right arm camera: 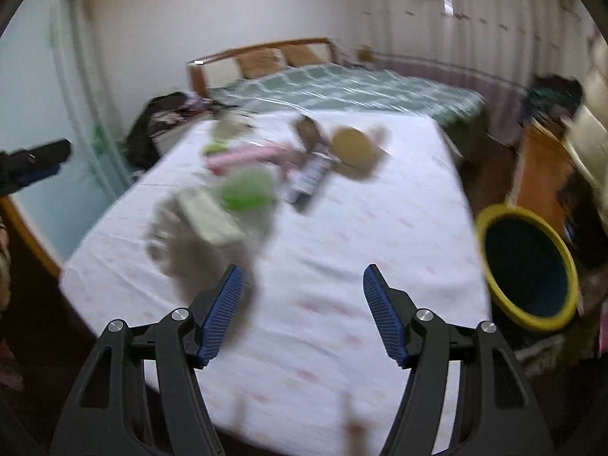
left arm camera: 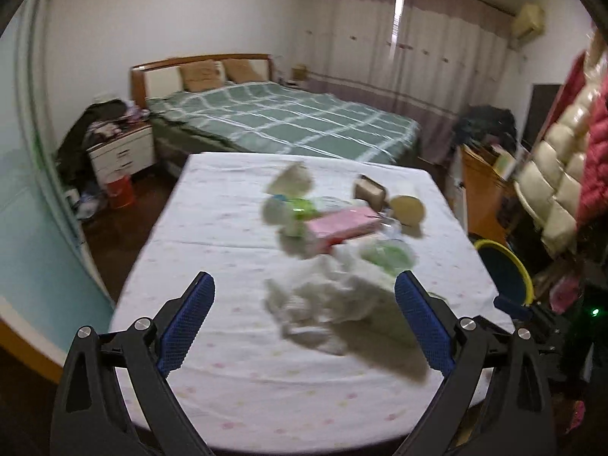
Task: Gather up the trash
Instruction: 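Move the right gripper back to the table and grasp the white tissue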
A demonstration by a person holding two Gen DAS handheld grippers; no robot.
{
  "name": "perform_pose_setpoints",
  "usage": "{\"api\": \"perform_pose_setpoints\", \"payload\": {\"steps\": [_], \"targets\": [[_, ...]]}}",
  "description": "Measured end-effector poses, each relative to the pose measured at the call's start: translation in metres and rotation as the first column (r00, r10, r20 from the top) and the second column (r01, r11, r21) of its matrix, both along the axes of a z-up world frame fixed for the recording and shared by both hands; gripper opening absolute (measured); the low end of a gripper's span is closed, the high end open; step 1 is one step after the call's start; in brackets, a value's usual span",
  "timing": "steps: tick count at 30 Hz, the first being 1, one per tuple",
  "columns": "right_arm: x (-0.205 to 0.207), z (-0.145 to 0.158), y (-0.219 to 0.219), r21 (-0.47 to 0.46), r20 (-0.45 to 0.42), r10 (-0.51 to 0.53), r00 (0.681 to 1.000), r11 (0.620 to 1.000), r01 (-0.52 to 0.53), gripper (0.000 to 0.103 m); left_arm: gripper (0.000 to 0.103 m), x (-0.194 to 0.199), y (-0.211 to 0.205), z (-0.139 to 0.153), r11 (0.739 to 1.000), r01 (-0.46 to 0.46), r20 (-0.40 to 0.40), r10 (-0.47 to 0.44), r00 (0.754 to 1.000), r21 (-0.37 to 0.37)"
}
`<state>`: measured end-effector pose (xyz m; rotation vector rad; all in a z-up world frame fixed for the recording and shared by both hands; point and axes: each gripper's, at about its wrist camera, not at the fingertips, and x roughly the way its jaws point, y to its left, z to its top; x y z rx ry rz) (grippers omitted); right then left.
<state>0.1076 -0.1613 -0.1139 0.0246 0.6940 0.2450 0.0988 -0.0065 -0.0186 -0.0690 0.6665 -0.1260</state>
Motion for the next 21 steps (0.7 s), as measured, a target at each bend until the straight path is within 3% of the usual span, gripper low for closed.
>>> {"api": "perform_pose_setpoints", "payload": {"steps": [6,13,19,21], "targets": [[0.03,0.009,0.07,-0.081,0.035,0.151,0.988,0.986,-0.147,0.063,0.094,-0.009,0.029,-0.001,0.999,-0.051,0.017,0.051,0.999,-0.011],[0.059,-0.004,0.152,-0.227,0.0,0.301,0.954,0.929,-0.293,0.059,0.094,-0.019,0.044,0.009,0.996,-0.093,0.053,0.093,0.994,-0.003],[0.083,-0.027,0.193,-0.237,-0.075,0.369,0.926,0.896,-0.376,0.059,0.094,-0.026,0.061,0.02,0.989,-0.149,0.079,0.148,0.986,0.003],[0.094,-0.038,0.2,-0.274,-0.097,0.347,0.933,0.892,-0.36,0.058,0.094,-0.027,0.065,0.02,0.988,-0.157,0.08,0.156,0.985,0.0]]}}
